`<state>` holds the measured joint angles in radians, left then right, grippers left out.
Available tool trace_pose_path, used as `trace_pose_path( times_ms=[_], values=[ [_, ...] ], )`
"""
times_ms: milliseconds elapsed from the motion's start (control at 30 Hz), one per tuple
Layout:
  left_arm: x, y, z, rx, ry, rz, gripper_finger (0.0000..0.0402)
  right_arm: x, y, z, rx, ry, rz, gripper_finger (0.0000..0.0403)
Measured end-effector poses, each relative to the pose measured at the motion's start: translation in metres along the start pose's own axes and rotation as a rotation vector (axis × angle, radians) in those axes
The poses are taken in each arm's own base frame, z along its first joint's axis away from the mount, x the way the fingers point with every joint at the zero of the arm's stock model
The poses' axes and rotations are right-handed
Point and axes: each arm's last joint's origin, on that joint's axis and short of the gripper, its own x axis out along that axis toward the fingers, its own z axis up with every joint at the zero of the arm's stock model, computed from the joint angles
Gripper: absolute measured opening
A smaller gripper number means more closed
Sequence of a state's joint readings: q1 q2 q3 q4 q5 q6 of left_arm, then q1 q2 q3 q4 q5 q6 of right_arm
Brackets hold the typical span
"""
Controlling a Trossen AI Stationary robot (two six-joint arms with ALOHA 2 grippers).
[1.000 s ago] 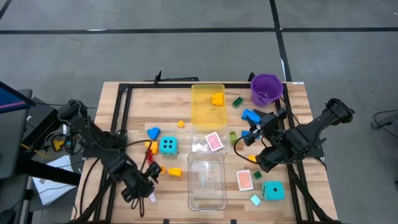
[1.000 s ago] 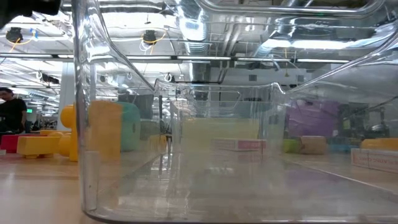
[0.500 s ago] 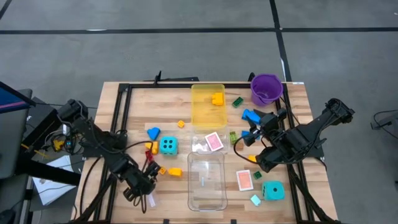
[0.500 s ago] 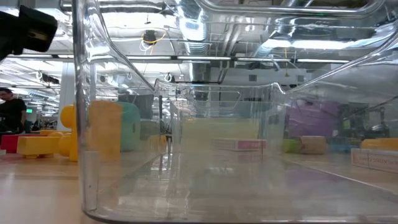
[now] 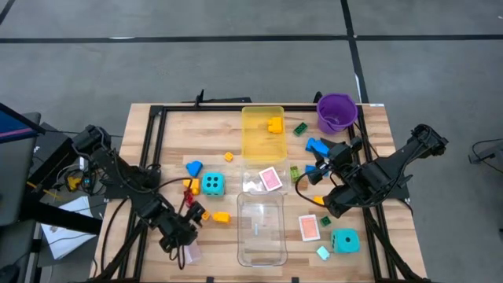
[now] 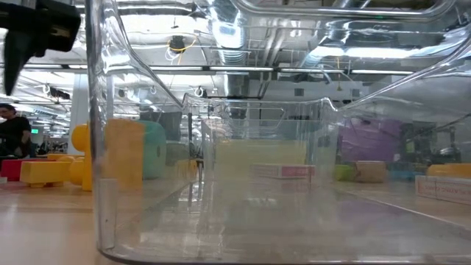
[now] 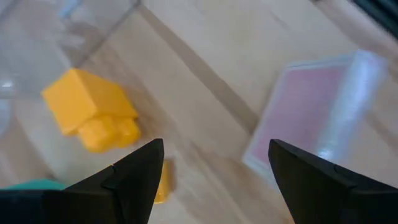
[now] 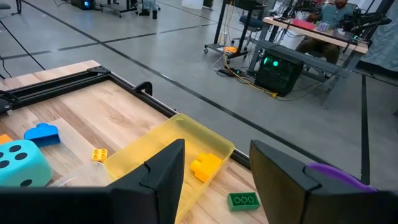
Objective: Pick & Place Toys
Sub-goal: Put the pink deck of cards into the top transparent bin
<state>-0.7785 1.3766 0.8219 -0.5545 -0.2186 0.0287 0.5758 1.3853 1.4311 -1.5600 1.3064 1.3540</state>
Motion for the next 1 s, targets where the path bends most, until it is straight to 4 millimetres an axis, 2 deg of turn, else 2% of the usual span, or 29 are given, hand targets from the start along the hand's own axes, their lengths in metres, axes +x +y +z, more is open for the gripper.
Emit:
trace_pose_path(
  times_ms=[233, 433, 667, 767, 1000],
  values=[
    [0.001, 0.006, -0.001, -0.008, 0.008, 0.031, 0.0285, 0.000, 0.000, 0.000, 0.000, 0.000, 0.000, 0.0173],
    [0.001, 0.002, 0.000, -0.117, 0.008, -0.112, 0.0285, 0.000, 0.000, 0.000, 0.000, 0.001, 0.000, 0.0173],
    [0.006, -0.004, 0.009, -0.132, -0.066, -0.071, 0.0289, 0.000, 0.000, -0.001, 0.001, 0.022, 0.005, 0.0173],
    [0.012, -0.008, 0.010, -0.113, -0.033, -0.042, 0.0310, 0.000, 0.000, -0.001, 0.002, 0.026, 0.006, 0.0173],
    [0.013, -0.018, 0.018, -0.107, 0.017, -0.030, 0.0394, 0.001, 0.001, -0.001, 0.016, 0.032, 0.004, 0.0173]
  ],
)
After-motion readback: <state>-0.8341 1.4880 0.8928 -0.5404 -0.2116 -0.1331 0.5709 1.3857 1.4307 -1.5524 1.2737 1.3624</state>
